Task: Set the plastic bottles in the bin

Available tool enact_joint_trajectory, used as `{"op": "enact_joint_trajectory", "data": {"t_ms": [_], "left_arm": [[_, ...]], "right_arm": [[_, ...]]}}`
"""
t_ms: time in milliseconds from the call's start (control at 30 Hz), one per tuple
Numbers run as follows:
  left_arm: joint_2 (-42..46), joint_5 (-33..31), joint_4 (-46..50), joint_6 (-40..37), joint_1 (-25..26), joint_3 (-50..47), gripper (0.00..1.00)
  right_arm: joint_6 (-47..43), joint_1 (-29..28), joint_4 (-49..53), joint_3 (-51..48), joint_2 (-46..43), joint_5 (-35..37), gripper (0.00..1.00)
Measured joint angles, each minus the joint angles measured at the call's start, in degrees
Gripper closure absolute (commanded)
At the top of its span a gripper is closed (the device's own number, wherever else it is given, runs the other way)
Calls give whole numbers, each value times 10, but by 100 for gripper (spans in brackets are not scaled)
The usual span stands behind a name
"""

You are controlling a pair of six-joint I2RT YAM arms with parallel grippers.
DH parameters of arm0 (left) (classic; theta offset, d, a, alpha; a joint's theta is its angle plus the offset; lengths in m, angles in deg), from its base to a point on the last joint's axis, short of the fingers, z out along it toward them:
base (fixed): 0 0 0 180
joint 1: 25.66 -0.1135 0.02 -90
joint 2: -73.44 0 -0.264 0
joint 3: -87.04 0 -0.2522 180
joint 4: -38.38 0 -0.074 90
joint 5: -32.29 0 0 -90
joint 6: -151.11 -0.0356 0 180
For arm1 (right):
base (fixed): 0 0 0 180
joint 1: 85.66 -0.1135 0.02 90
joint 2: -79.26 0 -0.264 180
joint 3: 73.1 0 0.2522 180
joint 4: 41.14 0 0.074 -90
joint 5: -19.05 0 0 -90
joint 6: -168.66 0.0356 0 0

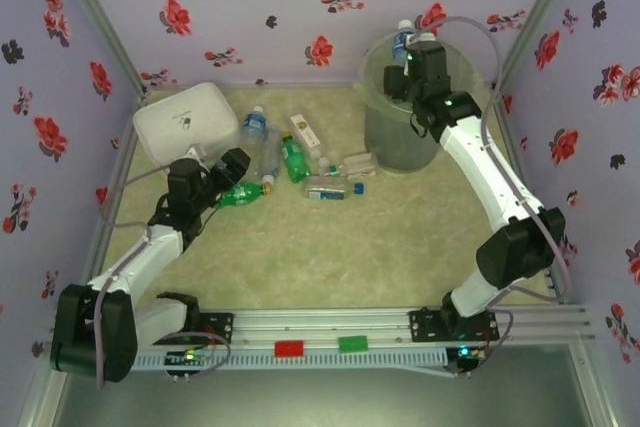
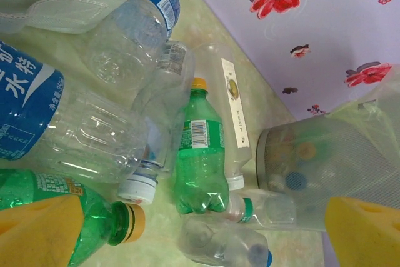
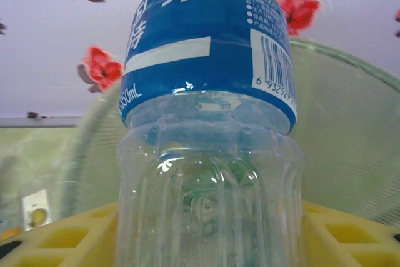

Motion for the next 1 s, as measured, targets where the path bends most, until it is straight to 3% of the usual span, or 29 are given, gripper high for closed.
{"op": "enact_joint_trajectory", "data": {"t_ms": [100, 400, 533, 733, 1000], "left_arm": [[3, -3, 2, -1, 0, 0, 0], [21, -16, 24, -2, 0, 0, 0], [38, -30, 34, -2, 0, 0, 0], [42, -45, 36, -7, 0, 0, 0], [30, -56, 38, -21, 0, 4, 0]], "right_arm": [[6, 18, 17, 0, 5, 2, 48], [16, 32, 43, 7, 27, 7, 1], [15, 32, 36, 11, 15, -6, 0], [16, 19, -23, -49, -74, -64, 0], [-12, -75, -63, -109, -120, -156, 0]]}}
